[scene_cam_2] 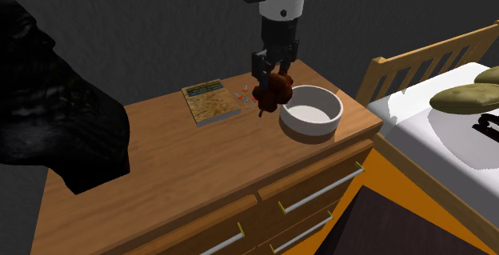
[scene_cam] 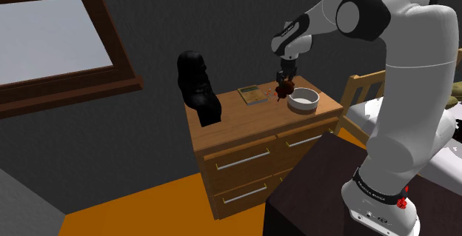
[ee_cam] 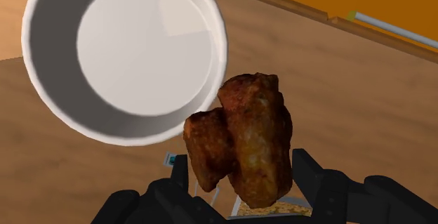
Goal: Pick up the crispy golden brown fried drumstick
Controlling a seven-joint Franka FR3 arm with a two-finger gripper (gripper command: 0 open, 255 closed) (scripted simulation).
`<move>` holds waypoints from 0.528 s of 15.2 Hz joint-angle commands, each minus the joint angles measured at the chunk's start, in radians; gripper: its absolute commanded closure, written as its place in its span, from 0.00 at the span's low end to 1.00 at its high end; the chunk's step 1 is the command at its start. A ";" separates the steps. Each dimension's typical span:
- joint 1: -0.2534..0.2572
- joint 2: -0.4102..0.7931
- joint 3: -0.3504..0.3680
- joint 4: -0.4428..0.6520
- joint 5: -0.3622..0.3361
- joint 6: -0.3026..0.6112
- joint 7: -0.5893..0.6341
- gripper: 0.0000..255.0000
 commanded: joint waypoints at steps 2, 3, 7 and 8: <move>0.003 -0.025 -0.004 0.011 -0.010 -0.035 0.007 1.00; 0.004 -0.032 -0.006 0.016 -0.013 -0.046 0.009 1.00; 0.006 -0.054 -0.009 0.030 -0.023 -0.082 0.015 1.00; 0.006 -0.054 -0.009 0.030 -0.022 -0.082 0.015 1.00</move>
